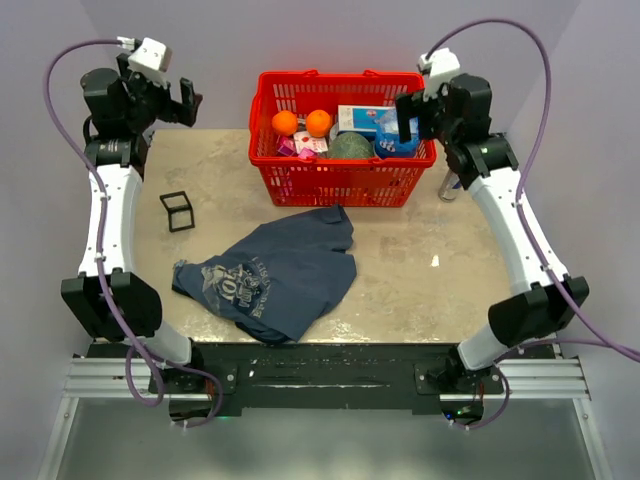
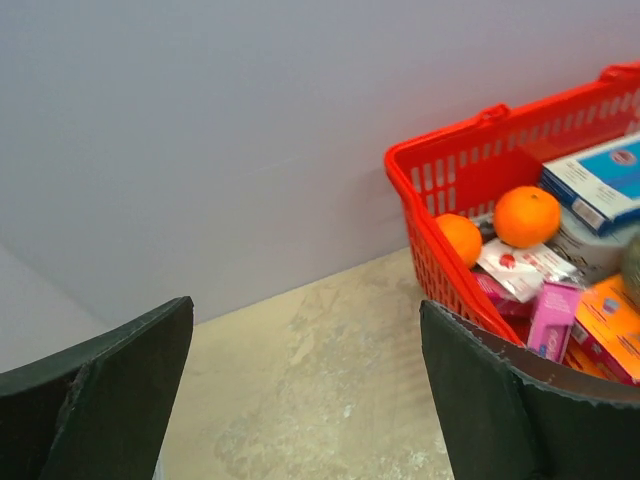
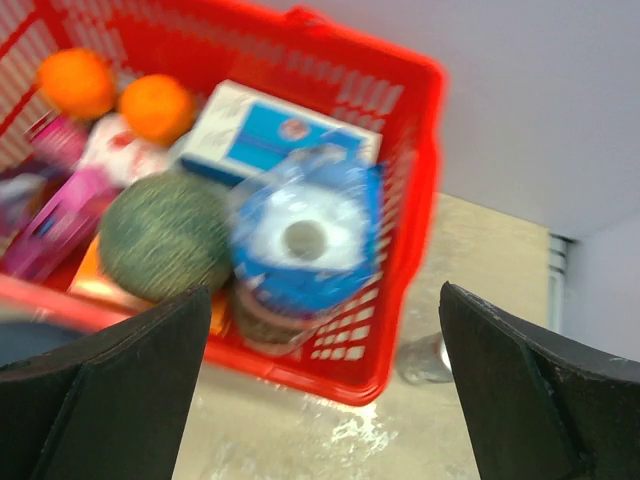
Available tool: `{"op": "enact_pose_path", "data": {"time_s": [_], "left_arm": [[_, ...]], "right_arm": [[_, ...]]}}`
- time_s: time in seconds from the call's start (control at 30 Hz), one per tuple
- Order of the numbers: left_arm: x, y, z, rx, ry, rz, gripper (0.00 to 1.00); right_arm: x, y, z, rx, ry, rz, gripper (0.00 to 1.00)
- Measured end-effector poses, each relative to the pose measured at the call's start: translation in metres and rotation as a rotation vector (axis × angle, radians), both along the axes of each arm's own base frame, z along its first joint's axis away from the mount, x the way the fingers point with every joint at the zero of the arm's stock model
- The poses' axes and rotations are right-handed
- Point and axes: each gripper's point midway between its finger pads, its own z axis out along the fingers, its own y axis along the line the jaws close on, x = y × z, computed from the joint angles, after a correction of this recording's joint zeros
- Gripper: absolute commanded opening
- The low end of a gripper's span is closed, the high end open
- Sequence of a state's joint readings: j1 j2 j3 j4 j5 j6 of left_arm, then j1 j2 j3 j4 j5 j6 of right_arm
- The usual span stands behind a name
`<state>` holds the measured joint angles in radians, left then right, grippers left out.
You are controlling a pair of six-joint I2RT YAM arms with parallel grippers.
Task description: Remove the brooch from the garment
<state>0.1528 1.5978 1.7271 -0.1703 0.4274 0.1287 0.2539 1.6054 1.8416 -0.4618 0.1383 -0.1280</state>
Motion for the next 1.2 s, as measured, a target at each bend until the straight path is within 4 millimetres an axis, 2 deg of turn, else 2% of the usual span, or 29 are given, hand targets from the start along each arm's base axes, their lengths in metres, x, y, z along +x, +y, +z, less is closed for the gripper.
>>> {"op": "enact_pose_path", "data": {"time_s": [0.07,0.13,0.3,0.37,0.43,0.6,0.67,0.73,0.8,0.9,1.07,1.17,1.2], "left_arm": [[-0.009,-0.010,-0.006,0.047,0.016,-0.059,0.98],[-0.024,-0.017,-0.022,0.098,0.048,-0.111,0.98],[-0.082,-0.029,-0.089,0.253,0.204,-0.238,0.89],[-0.107,-0.030,-0.120,0.317,0.284,-0.280,0.88],[-0.130,-0.029,-0.154,0.365,0.369,-0.311,0.87],[-0.175,-0.020,-0.243,0.390,0.627,-0.333,0.84],[-0.189,-0.017,-0.274,0.374,0.738,-0.339,0.84],[-0.194,-0.015,-0.296,0.355,0.809,-0.336,0.84],[-0.196,-0.013,-0.313,0.342,0.858,-0.325,0.84],[-0.195,-0.009,-0.329,0.340,0.893,-0.310,0.82],[-0.187,-0.005,-0.351,0.342,0.936,-0.304,0.82],[-0.186,-0.005,-0.356,0.337,0.947,-0.308,0.82],[-0.185,-0.005,-0.356,0.336,0.944,-0.308,0.82]], "right_arm": [[-0.017,0.016,-0.014,-0.025,0.026,0.105,0.99],[-0.045,0.035,-0.035,-0.078,0.071,0.267,0.97],[-0.128,0.084,-0.081,-0.257,0.134,0.678,0.85],[-0.153,0.099,-0.108,-0.303,0.178,0.799,0.81],[-0.165,0.103,-0.138,-0.335,0.239,0.863,0.77],[-0.169,0.097,-0.217,-0.369,0.426,0.891,0.73],[-0.165,0.096,-0.240,-0.375,0.472,0.885,0.74],[-0.158,0.099,-0.254,-0.381,0.482,0.882,0.75],[-0.150,0.106,-0.262,-0.391,0.468,0.877,0.76],[-0.145,0.119,-0.275,-0.405,0.454,0.893,0.79],[-0.154,0.148,-0.311,-0.457,0.485,0.984,0.80],[-0.165,0.159,-0.329,-0.487,0.516,1.034,0.68],[-0.168,0.162,-0.335,-0.500,0.524,1.048,0.50]]}}
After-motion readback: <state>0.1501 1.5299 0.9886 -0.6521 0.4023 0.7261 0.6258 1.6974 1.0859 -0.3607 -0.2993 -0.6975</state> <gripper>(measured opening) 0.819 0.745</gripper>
